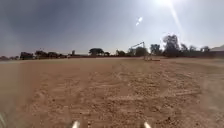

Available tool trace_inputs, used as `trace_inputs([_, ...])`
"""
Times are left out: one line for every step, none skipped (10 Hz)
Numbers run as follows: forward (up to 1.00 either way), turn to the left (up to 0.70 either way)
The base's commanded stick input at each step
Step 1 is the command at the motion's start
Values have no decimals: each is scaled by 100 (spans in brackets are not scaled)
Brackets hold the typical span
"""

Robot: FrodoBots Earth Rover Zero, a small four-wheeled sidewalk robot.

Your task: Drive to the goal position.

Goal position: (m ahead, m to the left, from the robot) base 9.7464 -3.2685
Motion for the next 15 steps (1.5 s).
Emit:
trace_inputs([70, 0])
trace_inputs([70, 0])
trace_inputs([70, 0])
trace_inputs([70, 0])
trace_inputs([70, 0])
trace_inputs([70, 0])
trace_inputs([70, 0])
trace_inputs([70, 0])
trace_inputs([70, 0])
trace_inputs([70, 0])
trace_inputs([70, 0])
trace_inputs([70, 0])
trace_inputs([70, 0])
trace_inputs([70, 0])
trace_inputs([70, 0])
